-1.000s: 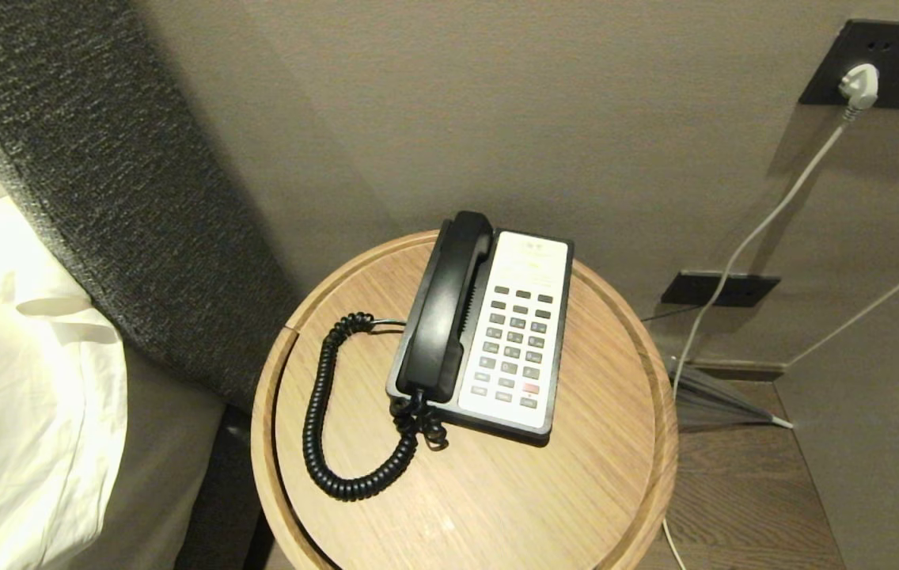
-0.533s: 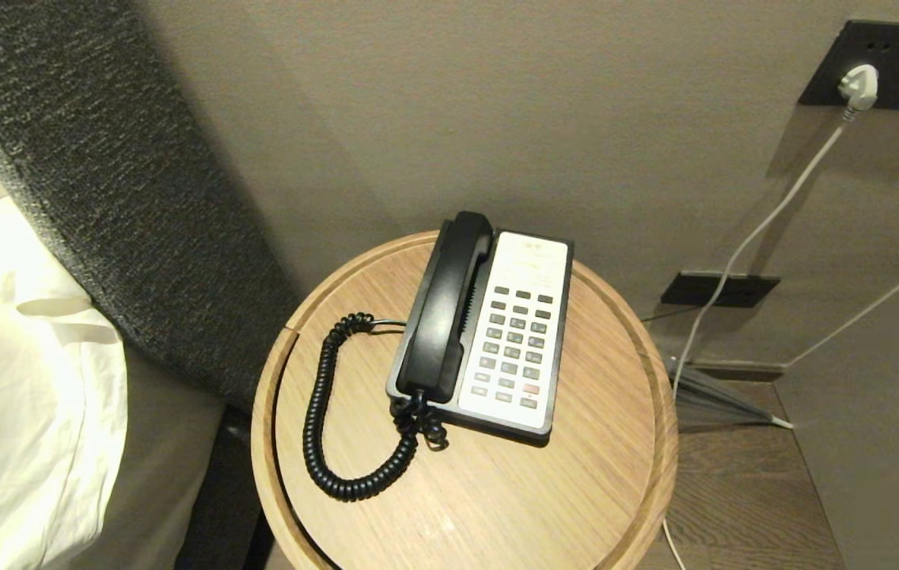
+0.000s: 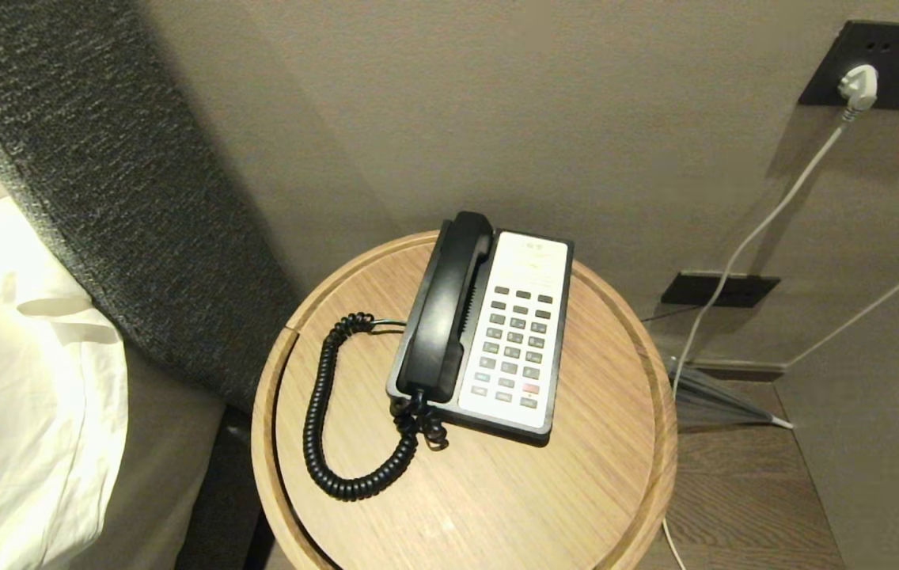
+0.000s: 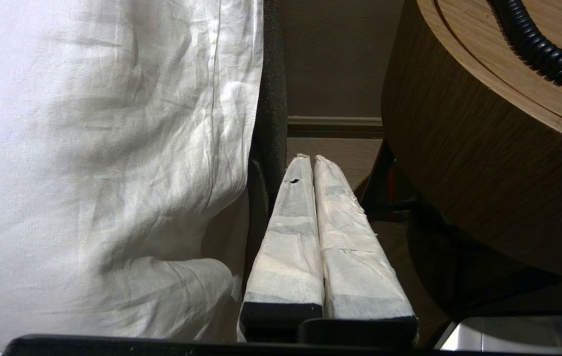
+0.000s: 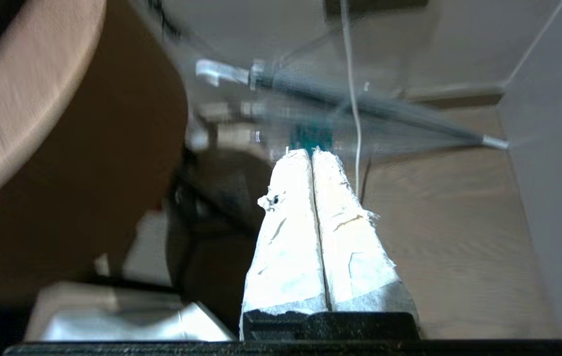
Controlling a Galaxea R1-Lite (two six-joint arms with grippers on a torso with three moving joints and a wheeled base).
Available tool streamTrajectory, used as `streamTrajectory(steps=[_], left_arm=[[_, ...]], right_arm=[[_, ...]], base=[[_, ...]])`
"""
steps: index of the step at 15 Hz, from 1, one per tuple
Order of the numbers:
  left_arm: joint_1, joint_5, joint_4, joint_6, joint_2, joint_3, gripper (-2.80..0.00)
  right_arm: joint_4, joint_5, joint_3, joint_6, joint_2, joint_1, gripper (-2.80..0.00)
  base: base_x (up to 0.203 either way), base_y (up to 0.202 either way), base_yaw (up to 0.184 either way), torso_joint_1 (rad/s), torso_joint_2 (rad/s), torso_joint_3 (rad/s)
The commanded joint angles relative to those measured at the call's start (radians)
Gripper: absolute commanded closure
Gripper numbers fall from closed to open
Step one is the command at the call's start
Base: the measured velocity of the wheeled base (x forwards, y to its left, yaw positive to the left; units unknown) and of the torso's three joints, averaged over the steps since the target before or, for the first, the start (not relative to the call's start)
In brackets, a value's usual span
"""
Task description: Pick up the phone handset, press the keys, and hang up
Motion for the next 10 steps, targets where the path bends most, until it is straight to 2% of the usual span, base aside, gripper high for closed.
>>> streamTrajectory(steps=[1,2,4,6,8,10], left_arm=[[0.0,0.0,0.0,0.0,0.001,0.02,0.0],[0.0,0.001,0.0,0.0,0.001,0.02,0.0],[0.0,0.0,0.0,0.0,0.001,0.02,0.0],[0.0,0.0,0.0,0.002,0.001,0.02,0.0],[0.0,0.001,0.0,0.0,0.001,0.02,0.0],[0.0,0.0,0.0,0.001,0.001,0.02,0.0]], right_arm=[[0.059,0.001,-0.01,-0.018,-0.092,0.005,0.0],[0.047,-0.006,-0.009,-0.06,-0.107,0.006,0.0],[0.015,-0.04,0.042,-0.094,-0.112,0.006,0.0],[0.011,-0.036,0.032,-0.15,-0.127,0.006,0.0],[0.009,-0.04,0.032,-0.107,-0.128,0.006,0.0],[0.01,-0.036,0.032,-0.123,-0.129,0.006,0.0]], base=[[0.0,0.0,0.0,0.0,0.0,0.0],[0.0,0.0,0.0,0.0,0.0,0.0],[0.0,0.0,0.0,0.0,0.0,0.0],[0.0,0.0,0.0,0.0,0.0,0.0],[0.0,0.0,0.0,0.0,0.0,0.0],[0.0,0.0,0.0,0.0,0.0,0.0]])
